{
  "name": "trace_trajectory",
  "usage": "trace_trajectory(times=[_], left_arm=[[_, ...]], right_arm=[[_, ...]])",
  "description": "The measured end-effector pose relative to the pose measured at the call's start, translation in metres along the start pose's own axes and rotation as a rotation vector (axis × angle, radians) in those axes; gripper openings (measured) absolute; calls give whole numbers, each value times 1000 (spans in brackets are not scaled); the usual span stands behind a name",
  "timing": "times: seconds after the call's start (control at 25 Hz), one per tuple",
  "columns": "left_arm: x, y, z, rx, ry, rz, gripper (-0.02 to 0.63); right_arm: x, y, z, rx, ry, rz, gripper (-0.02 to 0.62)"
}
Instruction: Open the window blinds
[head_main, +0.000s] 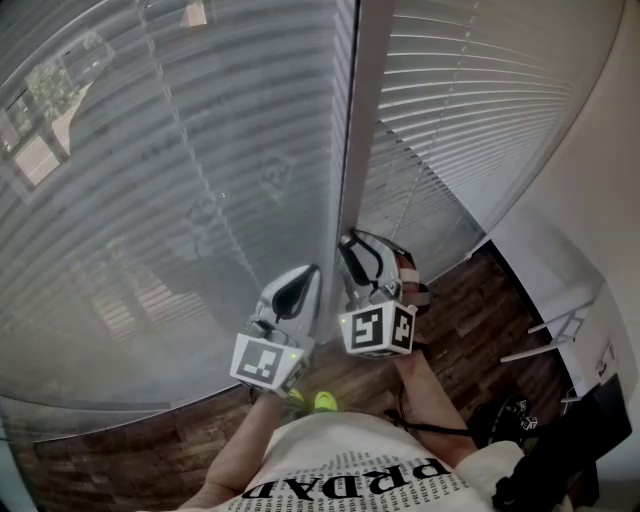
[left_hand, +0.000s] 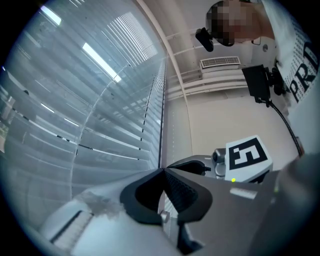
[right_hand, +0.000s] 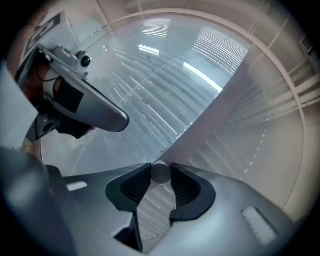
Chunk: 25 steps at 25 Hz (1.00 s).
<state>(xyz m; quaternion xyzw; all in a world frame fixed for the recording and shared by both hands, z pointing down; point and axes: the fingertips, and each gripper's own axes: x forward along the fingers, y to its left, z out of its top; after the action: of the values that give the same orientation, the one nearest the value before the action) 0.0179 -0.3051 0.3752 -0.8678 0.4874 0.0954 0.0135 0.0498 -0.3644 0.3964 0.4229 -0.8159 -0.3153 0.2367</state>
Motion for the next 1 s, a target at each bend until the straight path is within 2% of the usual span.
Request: trace_trajectory(times=[0.32, 0.56, 0.72, 1.0], left_arm=[[-2, -2, -5, -12, 18, 7, -8], [-3, -4, 1, -21, -11, 2, -8], [-3, -3, 1, -28, -12, 9, -8], [-4, 0, 0, -3, -2, 0, -9]], right_arm=[[-1, -3, 1, 180, -19, -6, 126], [-2, -7, 0, 374, -57, 0, 126], [-1, -8, 0, 433, -63, -1, 126], [-2, -10, -3, 640, -103, 12, 126]])
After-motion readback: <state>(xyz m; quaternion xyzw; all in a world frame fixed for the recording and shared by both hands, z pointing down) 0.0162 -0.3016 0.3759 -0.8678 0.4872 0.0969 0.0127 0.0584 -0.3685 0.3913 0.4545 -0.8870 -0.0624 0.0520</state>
